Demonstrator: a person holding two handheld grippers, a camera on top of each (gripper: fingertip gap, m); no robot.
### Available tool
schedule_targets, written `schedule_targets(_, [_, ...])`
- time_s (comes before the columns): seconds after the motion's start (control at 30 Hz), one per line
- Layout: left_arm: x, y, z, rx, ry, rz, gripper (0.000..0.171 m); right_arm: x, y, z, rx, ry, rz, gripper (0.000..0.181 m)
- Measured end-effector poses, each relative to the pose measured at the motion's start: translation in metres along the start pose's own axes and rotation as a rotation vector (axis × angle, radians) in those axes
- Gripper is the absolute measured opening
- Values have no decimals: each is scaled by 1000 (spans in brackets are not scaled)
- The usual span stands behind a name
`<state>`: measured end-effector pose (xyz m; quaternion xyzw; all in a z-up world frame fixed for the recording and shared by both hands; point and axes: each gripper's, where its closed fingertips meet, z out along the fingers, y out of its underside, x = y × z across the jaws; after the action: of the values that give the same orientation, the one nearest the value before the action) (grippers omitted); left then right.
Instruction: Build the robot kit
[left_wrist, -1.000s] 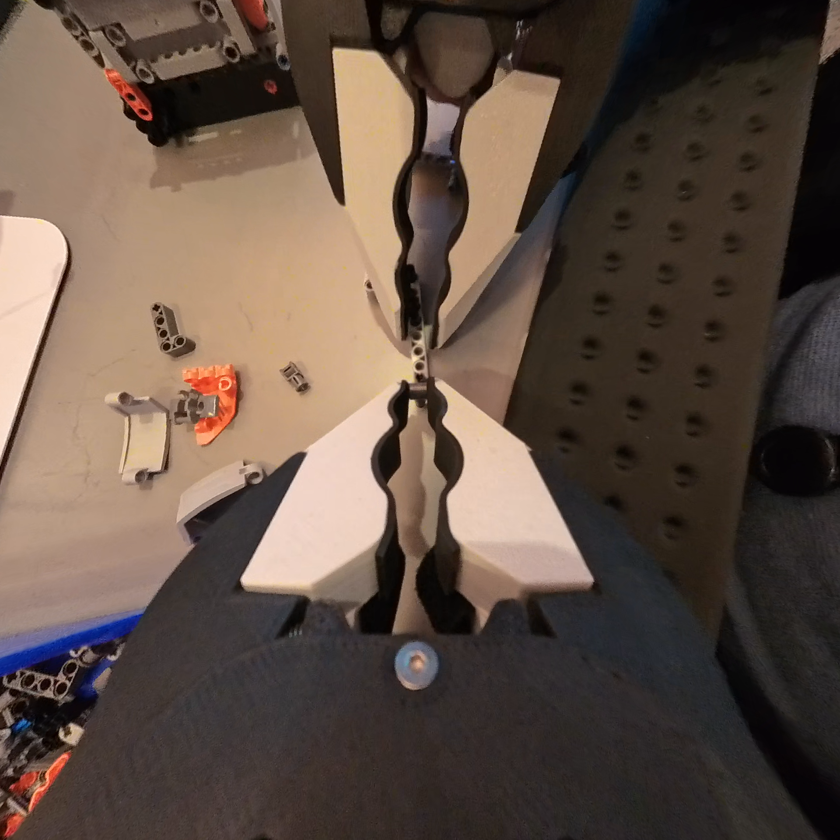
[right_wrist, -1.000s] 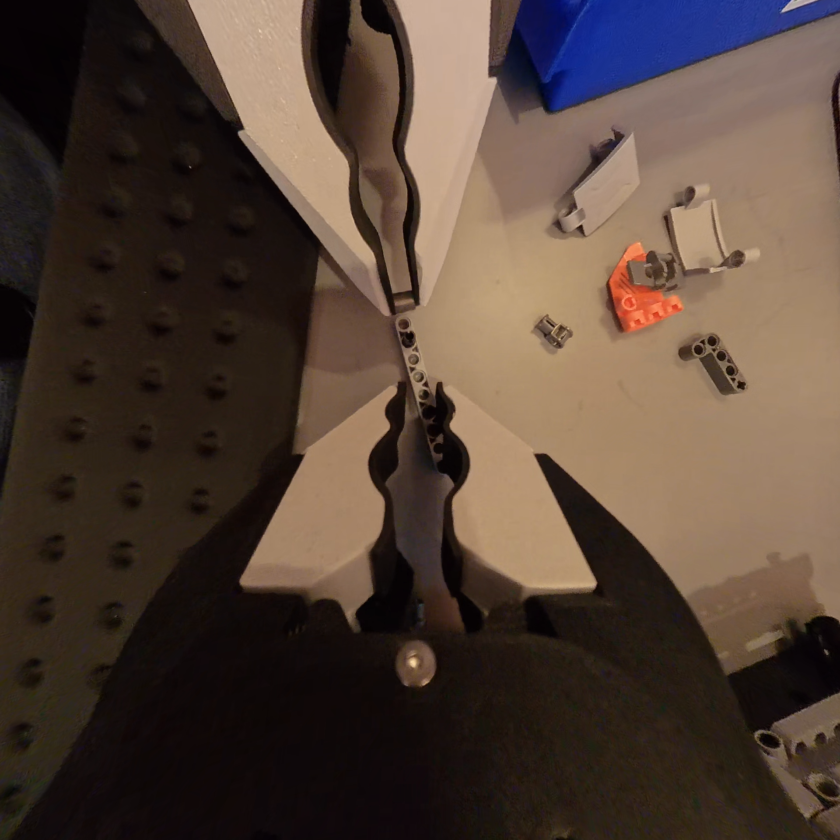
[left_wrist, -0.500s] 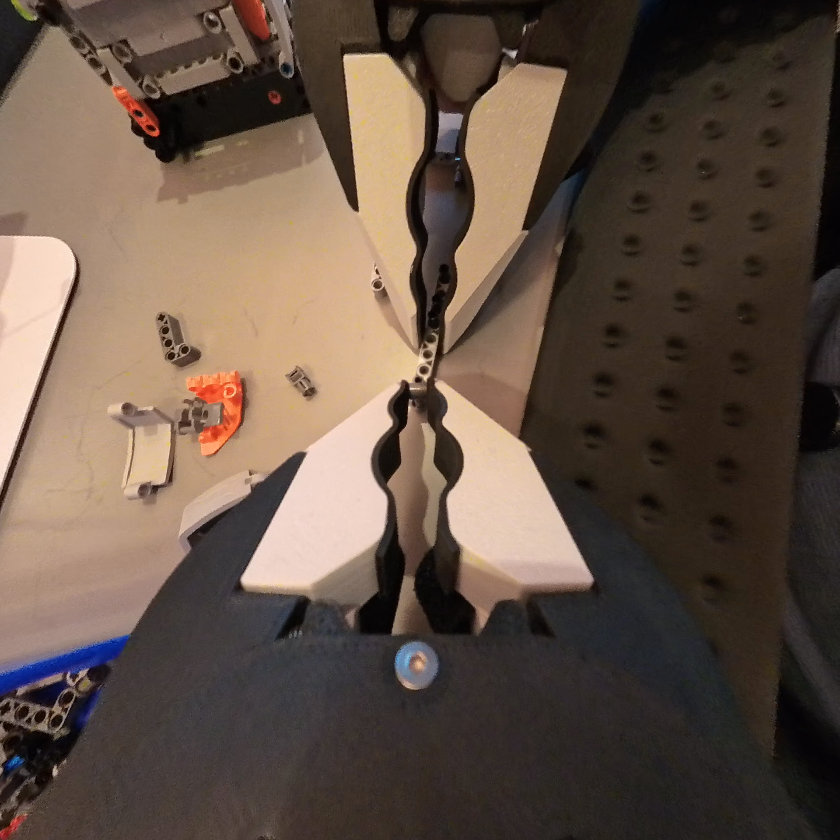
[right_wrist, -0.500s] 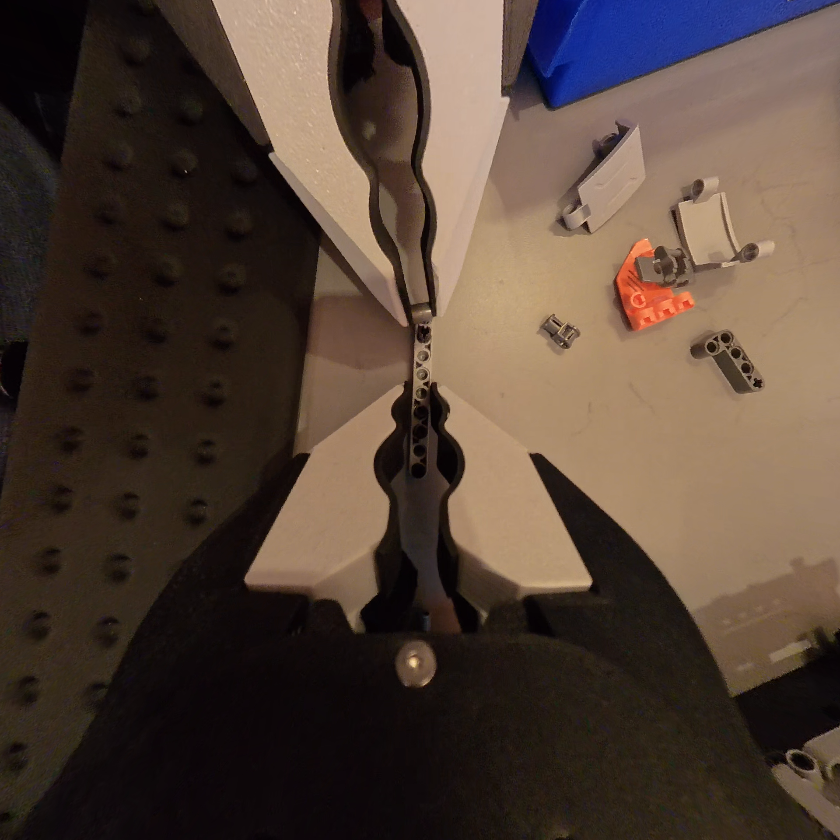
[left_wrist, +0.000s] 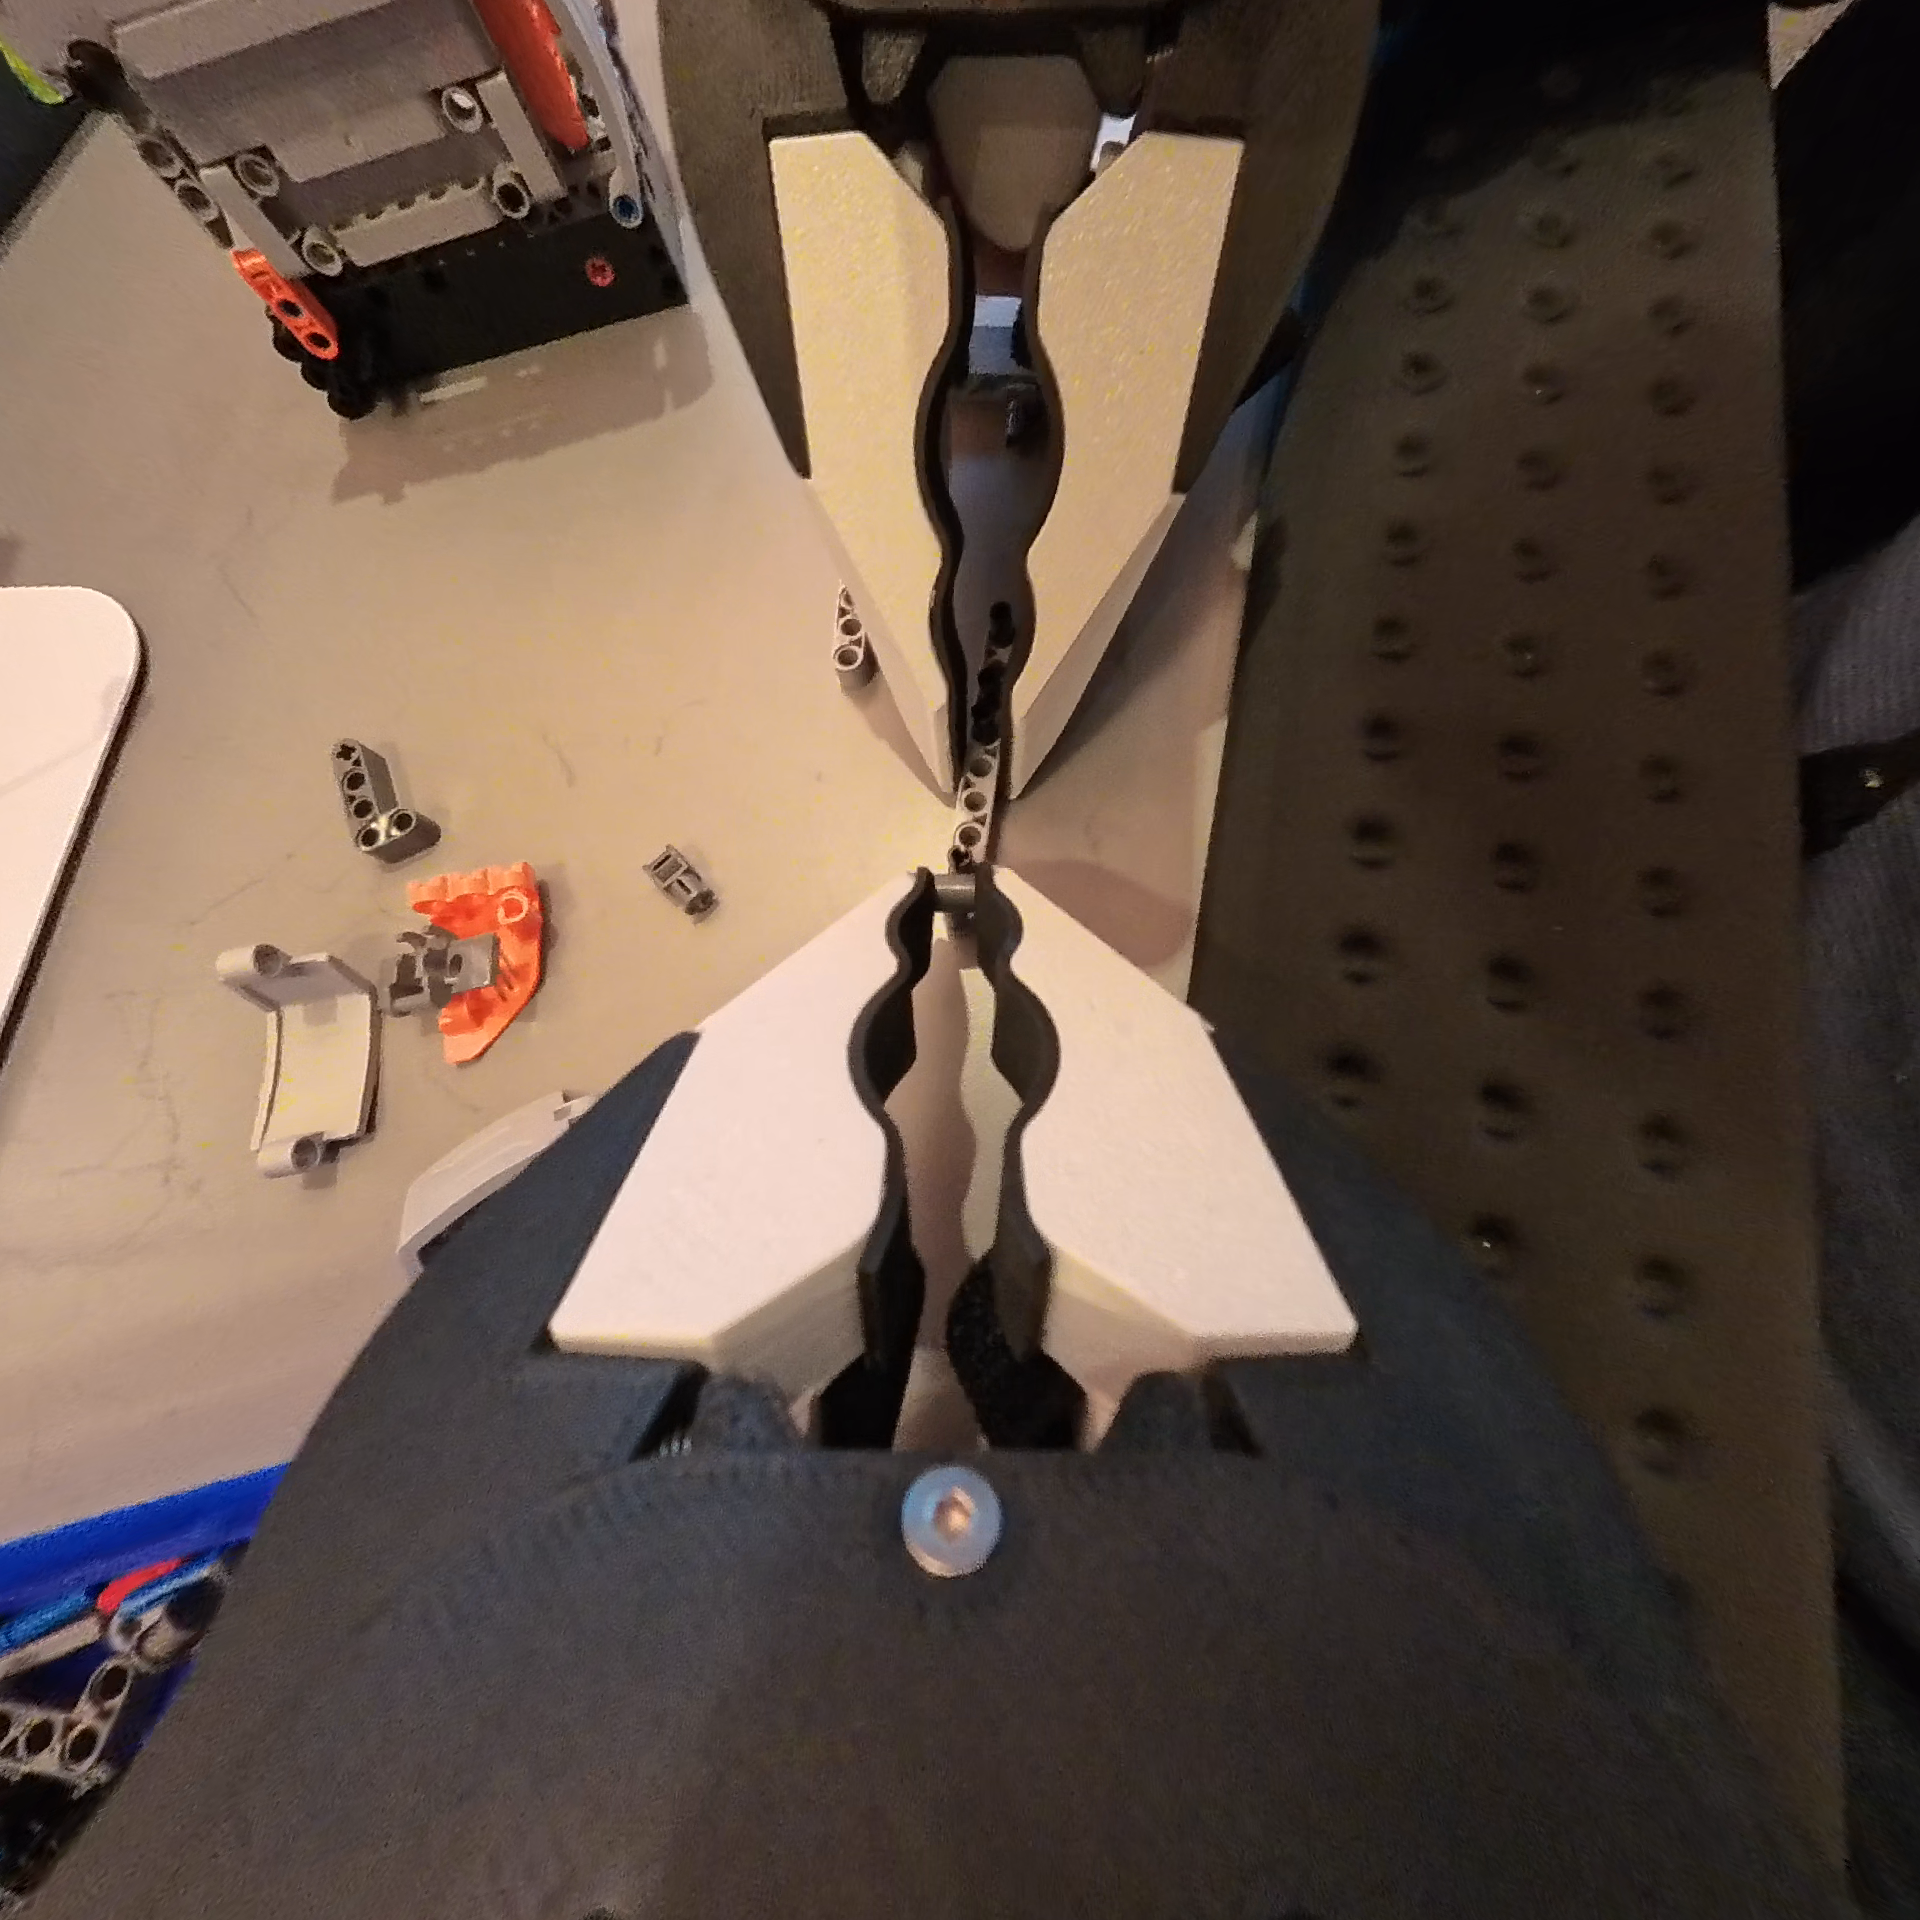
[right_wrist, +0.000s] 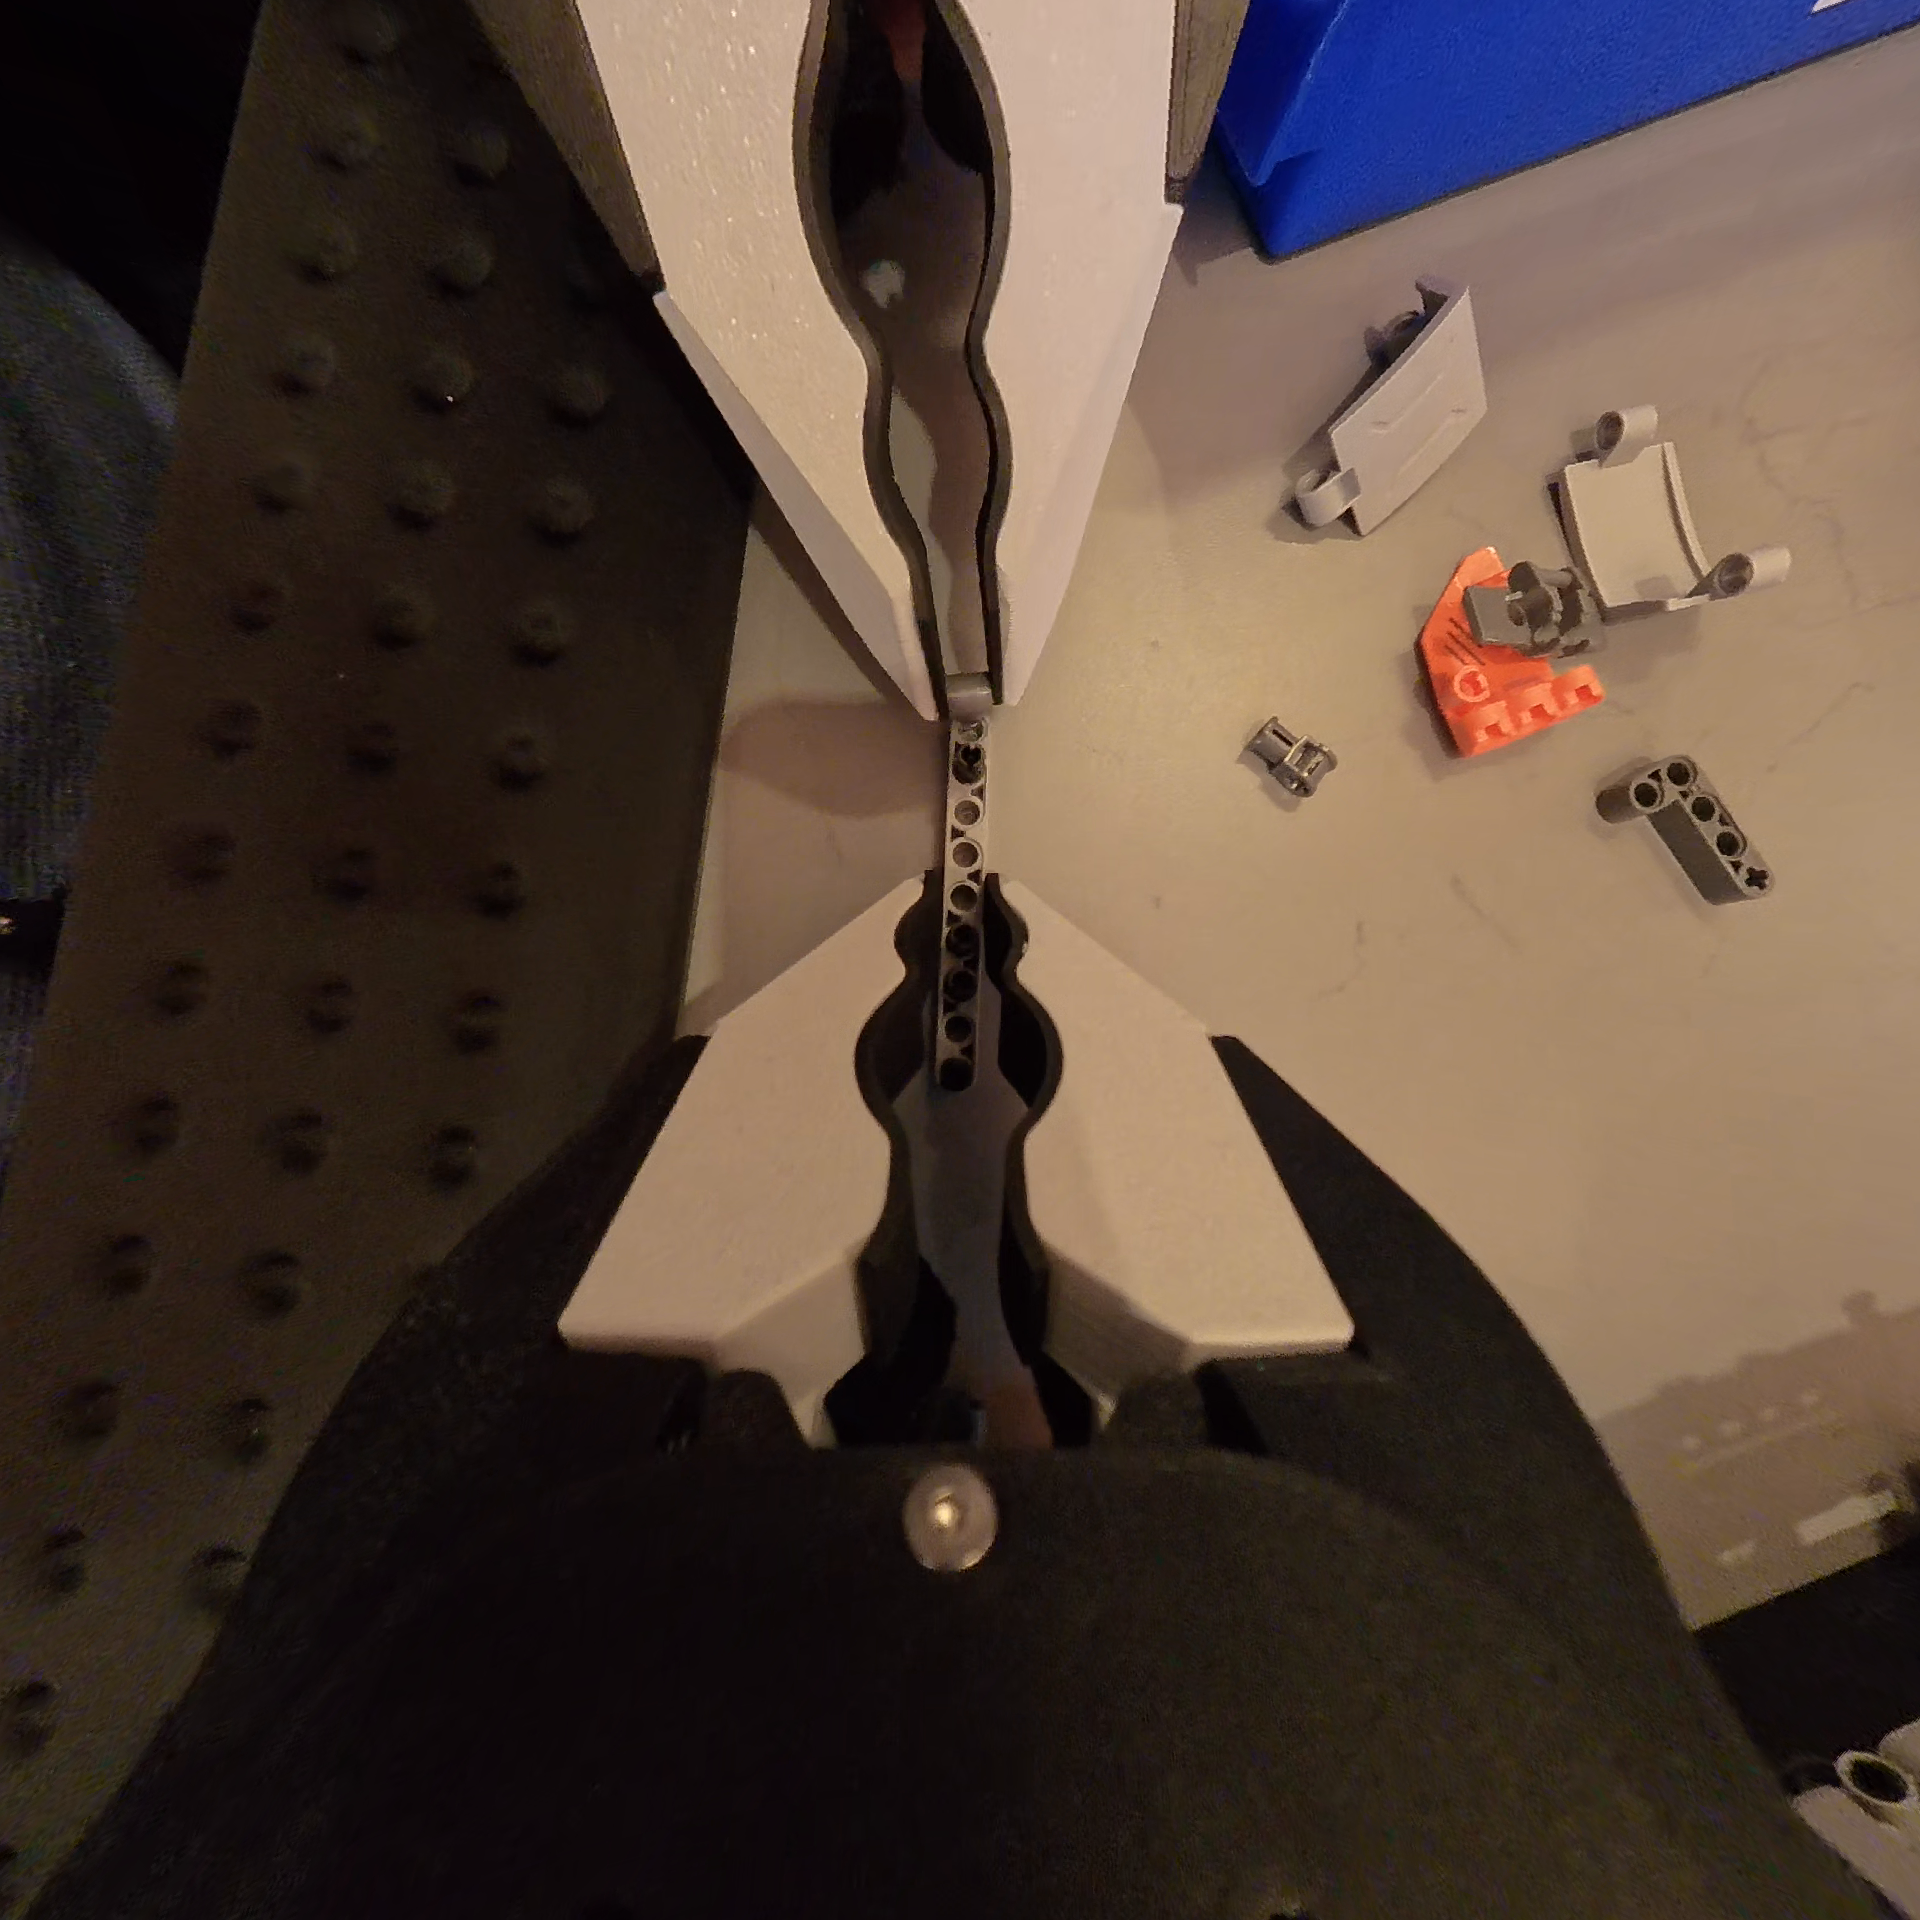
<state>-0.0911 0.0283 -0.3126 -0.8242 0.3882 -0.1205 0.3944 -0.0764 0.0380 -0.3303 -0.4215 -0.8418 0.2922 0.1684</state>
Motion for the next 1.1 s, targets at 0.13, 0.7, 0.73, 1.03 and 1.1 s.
schedule_targets(0.13, [1,0,-1,-3,0,0,5,-1,0,0,2,-4,-2,4])
schedule_targets(0.7, [5,-1,1,8,-9,61,5,-5,1,-1,12,-31,-13,4])
schedule_targets(0.73, [6,-1,1,7,-10,71,5,-5,1,-1,12,-32,-13,5])
schedule_targets(1.03, [11,2,0,-10,-17,143,5,-6,1,-1,15,-40,-16,5])
schedule_targets(1.1, [9,4,-1,-18,-12,120,5,-7,1,-1,15,-43,-16,4])
